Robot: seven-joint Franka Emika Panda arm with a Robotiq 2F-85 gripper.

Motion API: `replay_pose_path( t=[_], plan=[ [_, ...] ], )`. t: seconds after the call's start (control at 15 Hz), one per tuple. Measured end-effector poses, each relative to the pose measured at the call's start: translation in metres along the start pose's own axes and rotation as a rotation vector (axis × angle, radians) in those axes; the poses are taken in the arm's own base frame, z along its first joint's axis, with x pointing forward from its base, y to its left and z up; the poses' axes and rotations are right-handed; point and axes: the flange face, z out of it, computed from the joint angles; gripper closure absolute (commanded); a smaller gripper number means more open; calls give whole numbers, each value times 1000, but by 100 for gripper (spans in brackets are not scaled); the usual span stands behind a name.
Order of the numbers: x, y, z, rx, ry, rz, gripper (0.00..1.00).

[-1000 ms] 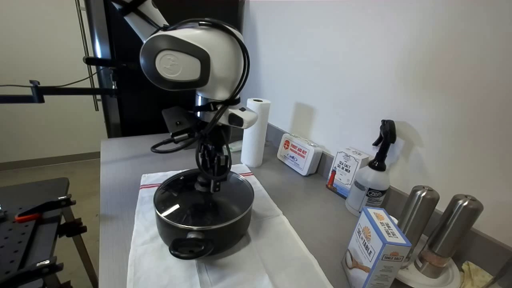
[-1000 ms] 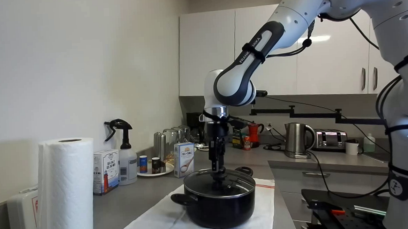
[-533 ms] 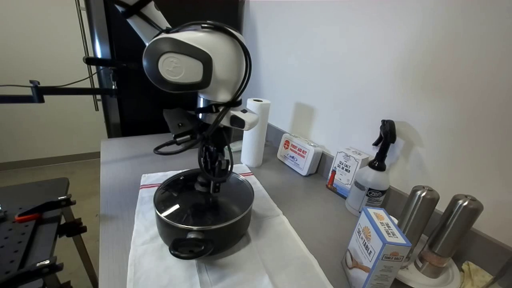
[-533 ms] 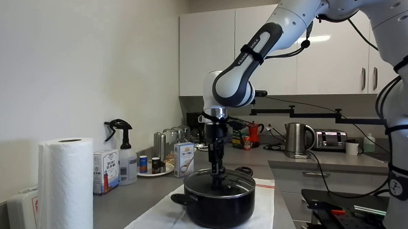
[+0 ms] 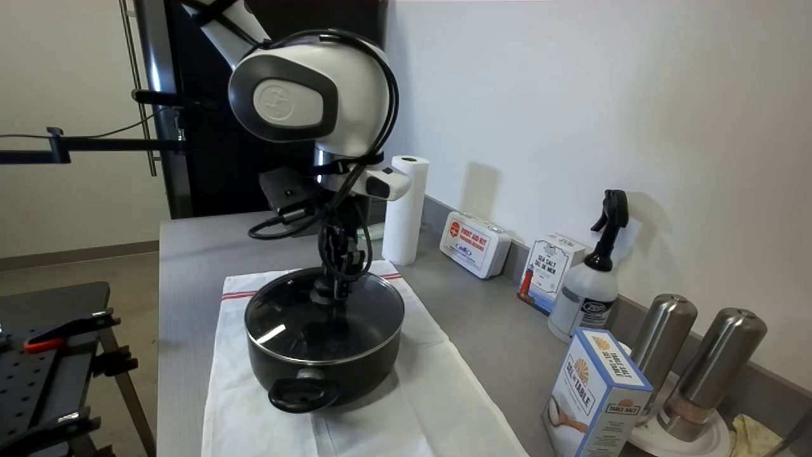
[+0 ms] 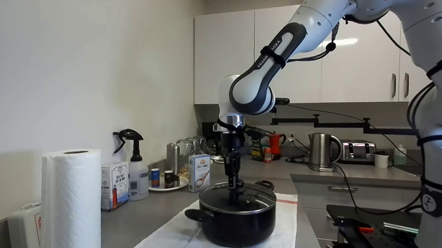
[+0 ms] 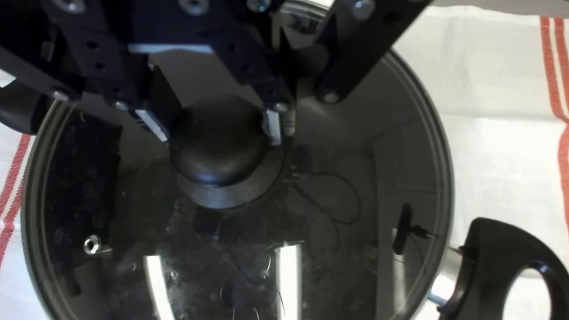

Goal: Remove the glass lid from the top of the black pot.

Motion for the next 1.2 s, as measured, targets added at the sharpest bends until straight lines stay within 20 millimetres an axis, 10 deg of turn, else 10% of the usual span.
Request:
replay_pose_path(
  t=[0.8, 1.2],
  plan=[
    [-9, -3, -47, -12, 70, -19, 76],
    [-24, -37, -51, -4, 35, -85, 76]
  ],
)
